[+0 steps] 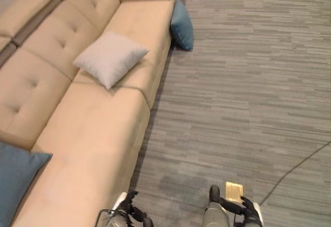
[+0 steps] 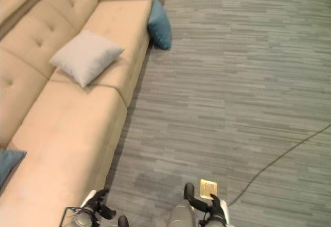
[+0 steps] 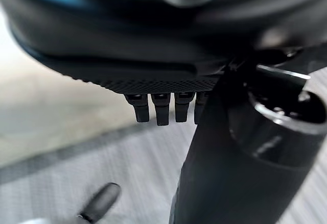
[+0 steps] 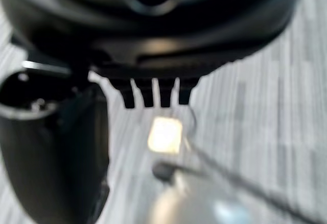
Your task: Pick up all the scattered cushions and arrange them neatly on the sofa.
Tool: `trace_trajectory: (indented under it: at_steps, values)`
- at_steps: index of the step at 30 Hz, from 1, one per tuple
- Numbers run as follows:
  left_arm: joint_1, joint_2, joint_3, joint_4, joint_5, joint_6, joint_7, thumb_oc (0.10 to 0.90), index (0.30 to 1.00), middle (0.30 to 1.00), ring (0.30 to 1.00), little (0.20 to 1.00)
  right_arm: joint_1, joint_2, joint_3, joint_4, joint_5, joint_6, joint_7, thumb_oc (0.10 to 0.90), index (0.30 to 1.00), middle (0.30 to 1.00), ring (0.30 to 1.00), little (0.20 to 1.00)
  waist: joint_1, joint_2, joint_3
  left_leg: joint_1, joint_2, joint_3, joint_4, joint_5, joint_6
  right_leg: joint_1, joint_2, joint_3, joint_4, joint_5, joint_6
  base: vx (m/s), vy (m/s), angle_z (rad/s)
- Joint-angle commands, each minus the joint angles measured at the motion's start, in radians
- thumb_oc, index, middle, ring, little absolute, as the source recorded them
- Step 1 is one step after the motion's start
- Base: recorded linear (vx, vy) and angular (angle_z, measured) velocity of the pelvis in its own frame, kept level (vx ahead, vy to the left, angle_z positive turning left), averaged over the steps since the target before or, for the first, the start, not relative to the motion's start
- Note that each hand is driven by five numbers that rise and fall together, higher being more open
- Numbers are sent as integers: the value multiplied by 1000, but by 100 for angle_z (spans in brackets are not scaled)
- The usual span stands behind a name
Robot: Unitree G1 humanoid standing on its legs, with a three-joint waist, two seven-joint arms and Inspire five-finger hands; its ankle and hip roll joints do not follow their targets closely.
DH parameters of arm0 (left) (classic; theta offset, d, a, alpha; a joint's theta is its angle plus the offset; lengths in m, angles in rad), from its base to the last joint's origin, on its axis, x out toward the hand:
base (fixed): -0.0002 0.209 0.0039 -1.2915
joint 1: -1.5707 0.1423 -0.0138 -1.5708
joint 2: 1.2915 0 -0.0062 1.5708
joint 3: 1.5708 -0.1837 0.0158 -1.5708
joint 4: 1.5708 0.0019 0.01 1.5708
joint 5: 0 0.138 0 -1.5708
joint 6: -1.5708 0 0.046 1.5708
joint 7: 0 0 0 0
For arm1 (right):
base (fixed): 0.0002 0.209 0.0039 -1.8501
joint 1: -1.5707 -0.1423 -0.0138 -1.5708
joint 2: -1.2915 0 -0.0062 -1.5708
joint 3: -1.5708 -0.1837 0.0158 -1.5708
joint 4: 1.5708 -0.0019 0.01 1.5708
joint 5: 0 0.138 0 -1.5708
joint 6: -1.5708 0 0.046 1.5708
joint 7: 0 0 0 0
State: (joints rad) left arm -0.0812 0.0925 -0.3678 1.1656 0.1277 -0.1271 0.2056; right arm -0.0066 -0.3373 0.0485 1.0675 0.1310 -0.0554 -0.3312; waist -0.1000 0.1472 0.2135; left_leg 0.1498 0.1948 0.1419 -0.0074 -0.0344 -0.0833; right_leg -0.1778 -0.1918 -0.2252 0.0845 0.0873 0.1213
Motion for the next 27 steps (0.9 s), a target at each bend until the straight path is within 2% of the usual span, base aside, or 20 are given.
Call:
trace_trajectory:
  at_steps: [1, 3, 4, 5, 6, 8, 9, 10, 11, 12, 15, 17, 19, 20, 22, 23, 24, 25, 26, 27]
  values:
    - [-7, 98, 48, 30, -19, -5, 32, 800, 900, 900, 900, 900, -38, 1, 3, -26, 29, -61, -24, 800, 900, 900, 900, 900, 5, -56, -20, -35, 23, -39, 278, -25, -6, 61, -14, 1, 39, -98, 6, 307, -662, -28]
    - [1, 102, 12, 15, 29, -1, 27, 800, 900, 900, 900, 900, -33, -13, 14, -46, 19, -64, -31, 800, 900, 900, 900, 900, 16, -72, 3, -126, 58, -53, 502, 62, 23, 119, 28, 4, 26, -129, -43, 342, -640, -40]
    - [-7, 110, -23, -31, 67, -1, 28, 800, 900, 900, 900, 900, -32, -24, 24, -73, 17, -65, -34, 800, 900, 900, 900, 900, 22, -91, 26, -183, 83, -24, 634, 71, 42, 167, 58, 11, 11, -159, -74, 321, -567, -54]
    - [-12, 111, -40, -64, 78, -1, 26, 800, 900, 900, 900, 900, -28, -23, 25, -78, 17, -61, -36, 800, 900, 900, 900, 900, 37, -104, 40, -224, 69, 4, 667, 48, 57, 179, 60, 15, 1, -160, -87, 416, -485, -51]
    - [-19, 95, -64, -106, 76, -8, 21, 800, 900, 900, 900, 900, -29, -20, 38, -77, 18, -62, -34, 800, 900, 900, 900, 900, 59, -113, 49, -313, -31, 2, 651, -12, 60, 214, 74, 35, -18, -174, -83, 318, -228, -35]
    - [-24, 82, -84, -155, 51, -20, 12, 800, 900, 900, 900, 900, -32, -5, 40, -66, 34, -67, -31, 800, 900, 900, 900, 900, 86, -117, 46, -365, -104, 14, 520, -35, 64, 246, 83, 42, -40, -183, -67, 357, -104, -35]
    - [-28, 79, -102, -178, 46, -27, 5, 800, 900, 900, 900, 900, -39, 2, 44, -53, 44, -70, -37, 800, 900, 900, 900, 900, 103, -109, 46, -389, -131, 22, 397, -12, 66, 267, 96, 34, -54, -189, -60, 377, -32, -27]
    - [-34, 79, -118, -199, 49, -31, 4, 800, 900, 900, 900, 900, -45, 7, 52, -45, 47, -72, -44, 800, 900, 900, 900, 900, 123, -95, 47, -406, -148, 13, 280, 43, 56, 292, 119, 33, -67, -199, -56, 277, -14, -20]
    - [-34, 79, -118, -199, 49, -31, 3, 800, 900, 900, 900, 900, -45, 7, 52, -44, 47, -73, -44, 800, 900, 900, 900, 900, 123, -97, 46, -403, -151, 14, 268, 52, 56, 290, 118, 33, -69, -196, -56, 421, -25, -13]
    - [-40, 86, -140, -203, 78, -36, 10, 800, 900, 900, 900, 900, -49, 16, 58, -37, 44, -72, -52, 800, 900, 900, 900, 900, 152, -88, 42, -426, -171, -6, 67, 119, 31, 339, 144, 33, -97, -212, -46, 273, -23, -29]
    - [-16, 81, -104, -150, 65, -30, 13, 800, 900, 900, 900, 900, -46, 32, 75, -40, 28, -68, -49, 800, 900, 900, 900, 900, 170, -93, 31, -426, -191, -33, -15, 151, 37, 382, 158, 48, -106, -239, -40, 495, 12, -16]
    - [8, 77, -51, -72, 51, -13, 26, 800, 900, 900, 900, 900, -39, 43, 81, -48, 9, -70, -49, 800, 900, 900, 900, 900, 178, -100, 11, -413, -198, -54, -8, 190, 46, 402, 158, 52, -109, -249, -36, 432, 102, -34]
    - [13, 78, -35, -36, 54, -6, 32, 800, 900, 900, 900, 900, -40, 47, 78, -48, 6, -67, -53, 800, 900, 900, 900, 900, 180, -109, 1, -413, -207, -57, 6, 183, 53, 406, 147, 57, -103, -257, -29, 289, 88, -35]
    - [21, 78, -18, -2, 51, 2, 30, 800, 900, 900, 900, 900, -40, 54, 70, -48, 15, -66, -54, 800, 900, 900, 900, 900, 185, -120, -10, -407, -220, -63, 22, 168, 68, 410, 135, 64, -80, -265, -21, 454, 179, -1]
    - [31, 95, 42, 61, 44, 20, 37, 800, 900, 900, 900, 900, -35, 77, 35, -34, 63, -72, -35, 800, 900, 900, 900, 900, 184, -148, -25, -360, -261, -60, 58, 101, 113, 363, 77, 58, 162, -234, 27, 557, 279, 18]
    - [30, 96, 51, 72, 45, 24, 44, 800, 900, 900, 900, 900, -47, 73, 37, -33, 57, -66, -29, 800, 900, 900, 900, 900, 186, -154, -26, -343, -281, -51, 70, 67, 134, 326, 26, 36, 272, -126, 72, 360, 282, 30]
    - [28, 99, 55, 67, 43, 26, 51, 800, 900, 900, 900, 900, -51, 72, 39, -42, 48, -62, -29, 800, 900, 900, 900, 900, 179, -149, -17, -304, -293, -53, 73, 45, 153, 286, -14, 19, 395, -39, 85, 230, 209, 20]
    - [28, 99, 56, 67, 43, 26, 51, 800, 900, 900, 900, 900, -51, 71, 39, -42, 48, -62, -29, 800, 900, 900, 900, 900, 180, -147, -19, -306, -291, -53, 73, 47, 152, 283, -11, 20, 393, -36, 84, 398, 237, 4]
    - [18, 117, 57, 45, 34, 27, 67, 800, 900, 900, 900, 900, -46, 66, 38, -76, 39, -66, -26, 800, 900, 900, 900, 900, 157, -114, -2, -223, -284, -86, 52, 19, 174, 194, -18, 5, 572, 28, 61, 400, 151, 16]
    - [13, 121, 52, 33, 35, 26, 73, 800, 900, 900, 900, 900, -39, 65, 33, -90, 41, -68, -31, 800, 900, 900, 900, 900, 139, -102, 10, -182, -282, -119, 38, 12, 177, 144, 1, 16, 629, -30, 40, 527, 152, 59]
